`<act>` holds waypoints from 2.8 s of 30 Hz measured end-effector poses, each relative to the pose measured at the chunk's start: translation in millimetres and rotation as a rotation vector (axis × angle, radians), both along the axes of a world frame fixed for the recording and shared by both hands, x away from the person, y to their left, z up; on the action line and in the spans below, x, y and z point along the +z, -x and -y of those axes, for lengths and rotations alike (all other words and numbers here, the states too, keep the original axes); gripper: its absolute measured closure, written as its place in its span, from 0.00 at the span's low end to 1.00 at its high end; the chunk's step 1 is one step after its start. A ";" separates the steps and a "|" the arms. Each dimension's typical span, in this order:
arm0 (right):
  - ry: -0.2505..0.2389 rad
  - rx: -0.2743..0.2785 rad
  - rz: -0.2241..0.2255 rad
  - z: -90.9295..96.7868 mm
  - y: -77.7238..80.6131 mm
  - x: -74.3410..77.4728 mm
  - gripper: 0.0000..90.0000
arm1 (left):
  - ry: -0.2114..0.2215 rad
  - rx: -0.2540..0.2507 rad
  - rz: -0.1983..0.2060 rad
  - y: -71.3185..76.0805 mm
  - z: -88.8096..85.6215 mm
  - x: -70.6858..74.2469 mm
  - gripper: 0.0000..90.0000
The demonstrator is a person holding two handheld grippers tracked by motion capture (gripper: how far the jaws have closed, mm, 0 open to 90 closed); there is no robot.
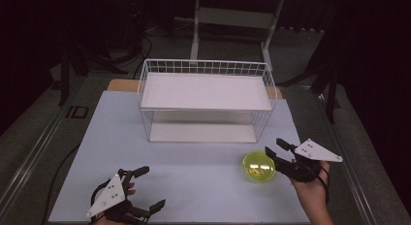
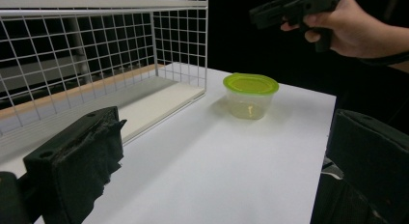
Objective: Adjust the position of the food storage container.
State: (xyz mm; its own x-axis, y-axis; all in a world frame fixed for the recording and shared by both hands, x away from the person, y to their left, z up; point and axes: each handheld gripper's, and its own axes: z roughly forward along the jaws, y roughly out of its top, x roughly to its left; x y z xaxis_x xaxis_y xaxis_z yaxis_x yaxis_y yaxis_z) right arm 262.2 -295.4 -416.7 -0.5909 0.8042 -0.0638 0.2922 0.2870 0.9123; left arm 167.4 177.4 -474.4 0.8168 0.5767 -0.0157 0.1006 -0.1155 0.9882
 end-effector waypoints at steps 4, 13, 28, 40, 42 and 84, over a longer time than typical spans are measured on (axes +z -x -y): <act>0.013 -0.017 -0.046 9.4 -8.6 -12.1 0.65 | -0.002 -0.002 0.000 -0.5 -0.1 -0.4 0.00; 0.056 -0.059 -0.130 30.5 -21.4 -39.9 0.86 | -0.003 -0.006 -0.003 -1.3 1.3 -1.3 0.00; 0.119 -0.111 -0.302 47.7 -18.6 -85.5 1.00 | -0.001 -0.011 -0.002 -1.6 2.3 -0.9 0.00; 0.075 -0.025 -0.386 29.8 -17.3 -102.1 1.00 | -0.003 -0.013 0.001 -2.0 2.7 -0.6 0.00; 0.059 -0.016 -0.403 25.8 -17.4 -103.7 1.00 | -0.002 -0.012 0.002 -1.6 2.9 -0.4 0.00; 0.132 0.251 -0.435 -97.3 -28.2 -110.3 1.00 | -0.013 -0.017 0.006 -0.5 3.5 0.0 0.00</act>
State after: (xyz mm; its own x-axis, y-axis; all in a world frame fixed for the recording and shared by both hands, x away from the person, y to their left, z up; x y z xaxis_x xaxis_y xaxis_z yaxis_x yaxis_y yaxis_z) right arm 290.4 -198.1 -527.0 -0.7590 0.6359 0.1396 0.5437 0.5011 0.6733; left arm 167.9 173.9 -474.4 0.8265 0.5630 -0.0036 0.0930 -0.1303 0.9871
